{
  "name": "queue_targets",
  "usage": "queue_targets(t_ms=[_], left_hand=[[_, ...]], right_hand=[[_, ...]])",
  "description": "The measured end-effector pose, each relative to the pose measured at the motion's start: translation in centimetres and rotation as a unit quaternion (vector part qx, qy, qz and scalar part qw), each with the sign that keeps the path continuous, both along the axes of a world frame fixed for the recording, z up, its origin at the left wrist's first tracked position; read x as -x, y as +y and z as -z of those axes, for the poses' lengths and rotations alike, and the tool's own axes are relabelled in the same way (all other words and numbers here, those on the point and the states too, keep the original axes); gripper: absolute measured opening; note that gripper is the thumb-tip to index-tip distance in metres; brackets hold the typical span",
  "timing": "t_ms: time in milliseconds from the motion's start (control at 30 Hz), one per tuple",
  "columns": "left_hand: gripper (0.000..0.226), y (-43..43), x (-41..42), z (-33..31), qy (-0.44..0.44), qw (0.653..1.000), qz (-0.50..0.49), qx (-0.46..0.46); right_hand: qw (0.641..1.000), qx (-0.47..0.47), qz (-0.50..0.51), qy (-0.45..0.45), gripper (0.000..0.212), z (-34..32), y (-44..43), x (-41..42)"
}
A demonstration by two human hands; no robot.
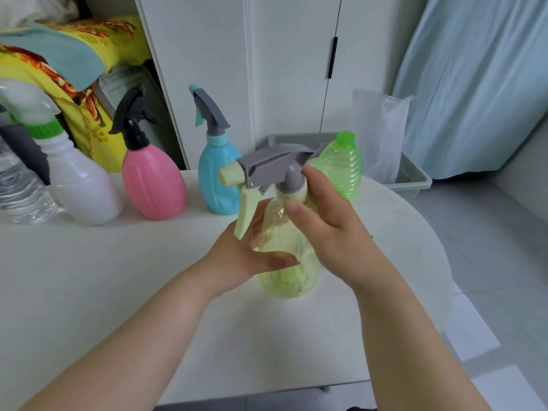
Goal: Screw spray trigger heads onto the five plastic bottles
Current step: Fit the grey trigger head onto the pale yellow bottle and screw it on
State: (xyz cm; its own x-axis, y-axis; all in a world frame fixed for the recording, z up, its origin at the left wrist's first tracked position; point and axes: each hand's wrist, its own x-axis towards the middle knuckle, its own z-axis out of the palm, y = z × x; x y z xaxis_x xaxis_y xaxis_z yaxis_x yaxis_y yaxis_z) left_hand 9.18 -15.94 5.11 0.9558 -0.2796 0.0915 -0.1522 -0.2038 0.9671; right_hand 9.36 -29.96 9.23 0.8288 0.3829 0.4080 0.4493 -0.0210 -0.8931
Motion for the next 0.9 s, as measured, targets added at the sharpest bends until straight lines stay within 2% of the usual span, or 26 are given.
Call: queue_targets(t_ms=[100, 233, 367, 533, 633, 767, 900], left_hand=[[0.061, 0.1, 0.0, 0.1, 0.008, 1.000, -0.002, 0.013], [0.069, 0.0, 0.0, 0.1, 0.011, 1.000, -0.025, 0.013], [0.062, -0.1, 0.0, 0.2, -0.008, 0.999, -0.031, -0.003], [0.063, -0.8, 0.5, 0.5, -0.027, 0.998, -0.059, 0.005], [0.065, -0.9, 0.7, 0.4, -0.026, 0.997, -0.071, 0.000], [0.058, -0.5, 0.9, -0.2, -0.016, 0.999, -0.040, -0.018], [0.059, -0.6, 0.6, -0.5, -0.025, 0.998, -0.033, -0.039]], right_hand=[[0.999, -0.042, 0.001, 0.022, 0.024, 0.0, -0.5, -0.1], [0.996, -0.069, 0.064, -0.001, 0.021, 0.4, 0.1, -0.3], [0.990, -0.080, 0.116, -0.016, 0.021, 0.8, 0.8, -0.1], [0.985, -0.161, 0.066, 0.019, 0.019, 0.5, 0.5, -0.2], [0.989, -0.137, 0.048, 0.018, 0.022, 0.3, 0.3, -0.2], [0.997, -0.056, 0.058, -0.006, 0.043, 0.2, 0.3, 0.0], [0.995, -0.015, 0.095, -0.035, 0.025, -0.1, 0.4, 0.0]])
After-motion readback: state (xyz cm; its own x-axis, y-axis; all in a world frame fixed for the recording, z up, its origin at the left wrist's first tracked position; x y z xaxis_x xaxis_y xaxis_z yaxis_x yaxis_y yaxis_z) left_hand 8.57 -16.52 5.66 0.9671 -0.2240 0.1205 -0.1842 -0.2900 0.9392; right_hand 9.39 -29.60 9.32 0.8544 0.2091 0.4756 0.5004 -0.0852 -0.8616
